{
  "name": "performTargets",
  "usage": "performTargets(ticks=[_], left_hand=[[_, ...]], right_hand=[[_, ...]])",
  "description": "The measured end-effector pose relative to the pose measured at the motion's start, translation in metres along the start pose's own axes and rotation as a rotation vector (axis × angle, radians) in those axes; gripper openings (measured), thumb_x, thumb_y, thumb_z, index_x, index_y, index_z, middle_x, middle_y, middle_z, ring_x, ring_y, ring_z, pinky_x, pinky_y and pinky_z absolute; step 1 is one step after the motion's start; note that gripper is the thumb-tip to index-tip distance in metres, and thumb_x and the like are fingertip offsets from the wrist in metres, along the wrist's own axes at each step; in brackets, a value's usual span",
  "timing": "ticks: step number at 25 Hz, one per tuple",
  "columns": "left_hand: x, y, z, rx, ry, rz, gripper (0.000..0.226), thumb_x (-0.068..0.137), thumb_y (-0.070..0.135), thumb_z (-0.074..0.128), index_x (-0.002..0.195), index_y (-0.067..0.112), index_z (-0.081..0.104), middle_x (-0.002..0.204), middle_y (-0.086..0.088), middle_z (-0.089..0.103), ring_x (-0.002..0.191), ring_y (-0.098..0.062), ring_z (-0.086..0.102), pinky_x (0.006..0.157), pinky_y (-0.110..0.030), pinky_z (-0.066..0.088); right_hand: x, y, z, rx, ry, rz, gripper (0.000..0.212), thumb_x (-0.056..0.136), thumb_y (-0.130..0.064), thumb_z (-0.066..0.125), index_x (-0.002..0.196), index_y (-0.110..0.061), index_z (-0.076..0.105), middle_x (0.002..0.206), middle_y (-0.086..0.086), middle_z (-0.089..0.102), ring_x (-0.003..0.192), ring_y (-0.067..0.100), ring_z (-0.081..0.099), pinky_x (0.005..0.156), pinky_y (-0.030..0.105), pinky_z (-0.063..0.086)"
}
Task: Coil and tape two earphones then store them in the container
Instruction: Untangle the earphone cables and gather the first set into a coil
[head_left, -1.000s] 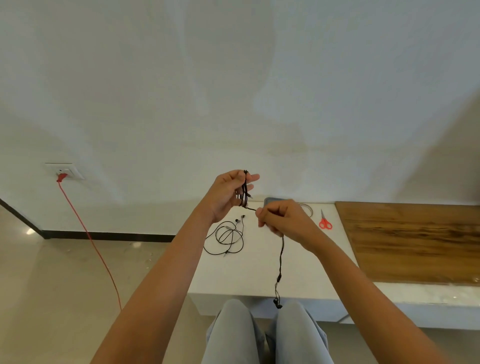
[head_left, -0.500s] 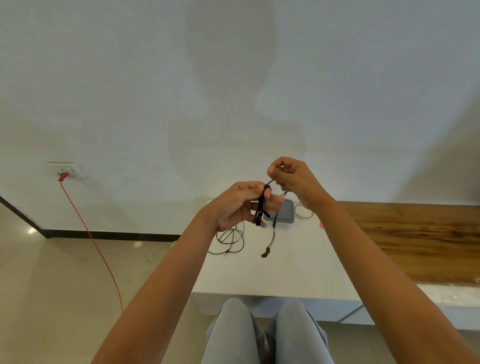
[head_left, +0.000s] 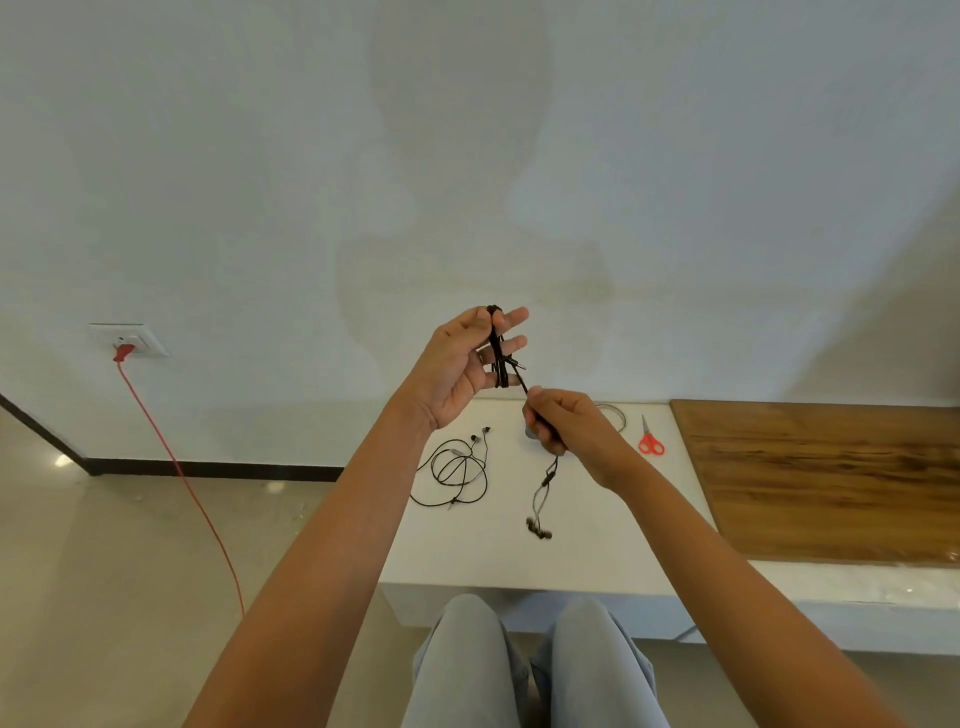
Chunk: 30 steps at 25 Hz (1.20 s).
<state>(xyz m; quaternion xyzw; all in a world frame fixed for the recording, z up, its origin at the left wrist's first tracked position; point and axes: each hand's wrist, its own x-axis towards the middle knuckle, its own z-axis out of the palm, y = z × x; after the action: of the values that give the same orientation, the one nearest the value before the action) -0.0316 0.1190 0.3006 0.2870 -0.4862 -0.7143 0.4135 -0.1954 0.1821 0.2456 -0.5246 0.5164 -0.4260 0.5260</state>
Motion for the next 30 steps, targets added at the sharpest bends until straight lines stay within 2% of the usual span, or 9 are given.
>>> performTargets(ticks=[4, 9, 11, 15, 19, 23, 25, 28, 30], left_hand=[[0.001, -0.018, -0.002, 0.221, 0.08, -0.016, 0.026, 0.102, 0.023, 0.042, 0.082, 0.019, 0.058, 0.12, 0.005, 0.066, 0.124, -0.022, 0.054, 0.086, -0.044, 0.044], [-0.006, -0.036, -0.003, 0.489, -0.002, 0.003, 0.025, 0.101, 0.027, 0.046, 0.084, 0.019, 0.063, 0.114, 0.004, 0.07, 0.106, -0.008, 0.062, 0.082, -0.029, 0.043], [-0.007, -0.033, -0.004, 0.444, -0.026, -0.012, 0.025, 0.1, 0.028, 0.047, 0.083, 0.021, 0.064, 0.106, 0.007, 0.071, 0.098, -0.008, 0.062, 0.081, -0.036, 0.042], [-0.008, -0.011, -0.01, 0.056, 0.075, -0.02, 0.025, 0.101, 0.019, 0.043, 0.085, 0.015, 0.06, 0.117, -0.005, 0.068, 0.112, -0.029, 0.061, 0.083, -0.055, 0.051], [-0.013, 0.01, -0.018, -0.262, 0.021, 0.002, 0.025, 0.101, 0.017, 0.04, 0.084, 0.012, 0.057, 0.116, -0.01, 0.068, 0.112, -0.041, 0.062, 0.077, -0.069, 0.05], [-0.011, 0.005, -0.007, -0.341, -0.03, 0.044, 0.023, 0.099, 0.021, 0.04, 0.084, 0.012, 0.055, 0.116, -0.008, 0.069, 0.111, -0.04, 0.063, 0.083, -0.064, 0.052], [-0.008, 0.003, -0.006, -0.345, -0.001, 0.075, 0.023, 0.1, 0.02, 0.04, 0.084, 0.013, 0.056, 0.117, -0.007, 0.068, 0.111, -0.04, 0.062, 0.088, -0.06, 0.051], [-0.006, -0.002, -0.011, -0.176, 0.088, 0.057, 0.026, 0.101, 0.019, 0.04, 0.082, 0.015, 0.057, 0.123, -0.006, 0.066, 0.116, -0.037, 0.059, 0.093, -0.054, 0.049], [-0.008, -0.009, -0.013, -0.006, 0.114, -0.003, 0.027, 0.102, 0.019, 0.041, 0.081, 0.016, 0.058, 0.124, -0.006, 0.065, 0.12, -0.035, 0.057, 0.091, -0.05, 0.049]], right_hand=[[-0.018, -0.007, 0.001, -0.084, -0.019, -0.04, 0.026, 0.098, -0.014, 0.049, 0.084, -0.005, 0.068, 0.067, 0.004, 0.065, 0.054, 0.013, 0.057, 0.055, 0.022, 0.047], [-0.026, -0.04, -0.001, -0.168, -0.001, -0.087, 0.018, 0.091, -0.008, 0.056, 0.083, 0.001, 0.07, 0.069, 0.012, 0.069, 0.057, 0.018, 0.064, 0.054, 0.022, 0.05], [-0.024, -0.052, -0.006, -0.245, 0.057, -0.122, 0.018, 0.088, -0.01, 0.058, 0.077, -0.004, 0.071, 0.062, 0.008, 0.065, 0.051, 0.016, 0.056, 0.05, 0.02, 0.045], [-0.014, -0.042, -0.025, -0.432, 0.185, -0.148, 0.021, 0.086, -0.017, 0.057, 0.068, -0.017, 0.068, 0.061, 0.015, 0.051, 0.056, 0.014, 0.04, 0.055, 0.024, 0.034], [-0.009, -0.006, -0.033, -0.454, 0.315, -0.073, 0.022, 0.087, -0.019, 0.058, 0.068, -0.022, 0.067, 0.049, -0.009, 0.043, 0.047, 0.008, 0.032, 0.051, 0.022, 0.029], [-0.004, 0.007, -0.018, -0.42, 0.304, -0.055, 0.019, 0.088, -0.018, 0.059, 0.071, -0.019, 0.068, 0.047, -0.012, 0.043, 0.042, 0.003, 0.033, 0.048, 0.018, 0.028], [-0.008, 0.01, -0.004, -0.464, 0.211, -0.057, 0.019, 0.088, -0.021, 0.06, 0.071, -0.022, 0.068, 0.053, -0.001, 0.046, 0.043, 0.004, 0.032, 0.047, 0.018, 0.028], [-0.024, 0.011, 0.01, -0.498, 0.135, -0.106, 0.018, 0.09, -0.025, 0.06, 0.077, -0.02, 0.071, 0.06, 0.014, 0.056, 0.049, 0.009, 0.039, 0.05, 0.021, 0.033], [-0.034, 0.003, 0.011, -0.467, 0.138, -0.162, 0.018, 0.09, -0.024, 0.06, 0.077, -0.018, 0.071, 0.06, 0.007, 0.06, 0.051, 0.007, 0.042, 0.052, 0.018, 0.035]])
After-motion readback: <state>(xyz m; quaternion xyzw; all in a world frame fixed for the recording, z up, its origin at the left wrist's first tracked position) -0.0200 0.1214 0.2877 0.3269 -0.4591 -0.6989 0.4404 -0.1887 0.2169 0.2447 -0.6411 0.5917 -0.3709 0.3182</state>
